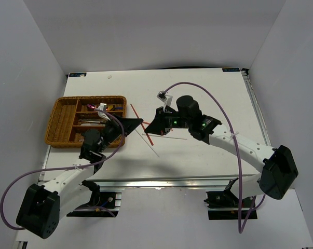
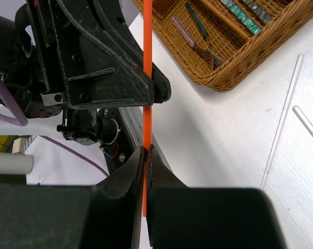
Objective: Sort the eating utensils into containers
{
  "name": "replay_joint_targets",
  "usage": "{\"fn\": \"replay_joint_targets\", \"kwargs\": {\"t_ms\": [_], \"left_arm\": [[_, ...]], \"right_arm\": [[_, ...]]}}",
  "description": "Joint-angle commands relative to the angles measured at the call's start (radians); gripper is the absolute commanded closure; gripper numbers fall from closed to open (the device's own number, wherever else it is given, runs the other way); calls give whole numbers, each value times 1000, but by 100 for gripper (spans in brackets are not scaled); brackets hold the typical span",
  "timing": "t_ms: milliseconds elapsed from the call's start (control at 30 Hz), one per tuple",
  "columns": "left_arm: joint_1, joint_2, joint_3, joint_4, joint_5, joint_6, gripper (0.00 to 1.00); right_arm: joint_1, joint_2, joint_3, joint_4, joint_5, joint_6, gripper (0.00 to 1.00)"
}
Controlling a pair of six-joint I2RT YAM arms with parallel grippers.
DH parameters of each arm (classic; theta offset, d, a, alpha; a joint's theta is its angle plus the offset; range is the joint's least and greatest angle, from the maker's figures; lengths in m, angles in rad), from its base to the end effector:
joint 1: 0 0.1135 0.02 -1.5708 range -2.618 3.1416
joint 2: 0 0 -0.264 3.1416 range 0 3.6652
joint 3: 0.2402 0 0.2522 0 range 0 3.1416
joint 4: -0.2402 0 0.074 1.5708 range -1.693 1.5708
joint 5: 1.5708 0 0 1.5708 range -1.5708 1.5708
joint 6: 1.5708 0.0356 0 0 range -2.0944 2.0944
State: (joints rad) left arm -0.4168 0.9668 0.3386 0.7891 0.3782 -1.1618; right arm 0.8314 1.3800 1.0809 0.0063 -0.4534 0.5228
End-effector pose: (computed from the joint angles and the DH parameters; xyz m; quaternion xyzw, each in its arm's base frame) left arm 0.1860 -0.0967 0.2525 -0.0983 0.6449 -0.6168 0.4404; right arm 0.2063 0.2493 0.3273 -0.2527 0.7523 0.5047 0.3399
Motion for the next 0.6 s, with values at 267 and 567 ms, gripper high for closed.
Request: {"fn": "replay_joint_targets", "kwargs": {"t_ms": [267, 567], "left_arm": [[-5, -16, 281, -476, -126, 245, 100], [48, 298, 876, -1384, -1523, 851, 100]], "right_arm": [[-43, -50, 1, -9, 110, -23, 52], [-150, -245, -136, -184, 237, -122, 33]]}}
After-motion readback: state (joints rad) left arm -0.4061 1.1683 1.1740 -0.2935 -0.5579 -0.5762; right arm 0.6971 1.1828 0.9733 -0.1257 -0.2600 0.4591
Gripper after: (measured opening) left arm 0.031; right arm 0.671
